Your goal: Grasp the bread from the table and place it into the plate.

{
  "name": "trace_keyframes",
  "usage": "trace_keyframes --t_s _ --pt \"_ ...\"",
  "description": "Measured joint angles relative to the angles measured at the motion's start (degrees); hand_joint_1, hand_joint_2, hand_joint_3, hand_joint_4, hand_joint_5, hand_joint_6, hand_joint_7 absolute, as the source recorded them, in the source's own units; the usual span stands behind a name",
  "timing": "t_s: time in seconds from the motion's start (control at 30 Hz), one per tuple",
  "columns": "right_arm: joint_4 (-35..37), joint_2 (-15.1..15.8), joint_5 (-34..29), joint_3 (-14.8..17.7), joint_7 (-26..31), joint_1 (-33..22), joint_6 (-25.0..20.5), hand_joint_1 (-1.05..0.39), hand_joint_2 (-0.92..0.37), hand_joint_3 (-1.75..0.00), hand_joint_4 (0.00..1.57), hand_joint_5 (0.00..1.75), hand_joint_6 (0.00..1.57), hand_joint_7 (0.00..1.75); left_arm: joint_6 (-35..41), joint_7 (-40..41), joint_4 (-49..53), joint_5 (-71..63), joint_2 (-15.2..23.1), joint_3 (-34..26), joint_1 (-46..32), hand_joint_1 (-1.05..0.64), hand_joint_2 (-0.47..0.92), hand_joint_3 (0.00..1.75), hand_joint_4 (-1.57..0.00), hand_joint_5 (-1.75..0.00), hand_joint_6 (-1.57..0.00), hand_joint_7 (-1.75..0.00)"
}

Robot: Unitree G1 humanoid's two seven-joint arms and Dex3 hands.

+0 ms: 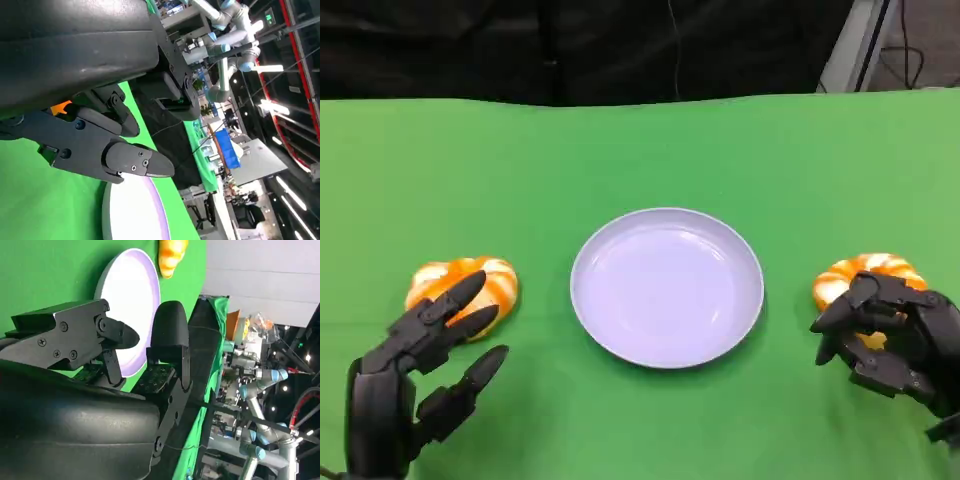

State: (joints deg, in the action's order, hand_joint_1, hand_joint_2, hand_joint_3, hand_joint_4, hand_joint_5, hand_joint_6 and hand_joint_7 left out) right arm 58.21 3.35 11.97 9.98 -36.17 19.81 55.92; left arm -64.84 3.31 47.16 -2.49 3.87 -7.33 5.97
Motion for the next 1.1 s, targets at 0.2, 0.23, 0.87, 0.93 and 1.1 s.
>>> trace_keyframes --t_s 0.2,0.23,0.87,0.93,1.1 --pt "0.00 0.00 0.21 0.07 -0.75 0.00 -0.35 0.08 -0.82 -0.68 0.82 1.45 0.88 1.01 -0.03 -0.46 -0.07 -1.49 0.59 0.54 -0.01 -0.60 0.92 0.19 -0.58 0.00 -0.53 0.00" --pt "0.00 0.00 0.21 0.09 -0.74 0.00 -0.41 0.07 -0.83 -0.67 0.82 1.45 0.88 1.01 -0.03 -0.69 -0.20 -1.57 0.80 0.82 -0.02 -0.61 0.92 0.19 -0.55 0.00 -0.50 0.00" --pt "-0.09 0.00 0.92 0.17 -1.34 0.00 -1.15 0.08 -0.85 -0.64 0.82 1.45 0.88 1.00 -0.09 -3.64 -0.41 -1.61 1.81 1.29 -0.02 -0.68 0.92 0.24 -0.45 0.00 -0.41 0.00" --pt "-0.09 0.00 0.93 0.18 -1.40 0.00 -1.17 0.08 -0.85 -0.63 0.81 1.45 0.87 1.00 0.39 -1.05 -0.62 -4.88 2.31 0.63 -0.02 -0.69 0.92 0.26 -0.42 0.00 -0.37 0.00" --pt "-0.10 0.00 0.93 0.17 -1.40 -0.01 -1.19 0.08 -0.86 -0.61 0.81 1.46 0.87 1.01 2.60 4.38 -1.10 -10.95 4.20 -0.08 -0.02 -0.71 0.92 0.28 -0.36 0.00 -0.31 0.00"
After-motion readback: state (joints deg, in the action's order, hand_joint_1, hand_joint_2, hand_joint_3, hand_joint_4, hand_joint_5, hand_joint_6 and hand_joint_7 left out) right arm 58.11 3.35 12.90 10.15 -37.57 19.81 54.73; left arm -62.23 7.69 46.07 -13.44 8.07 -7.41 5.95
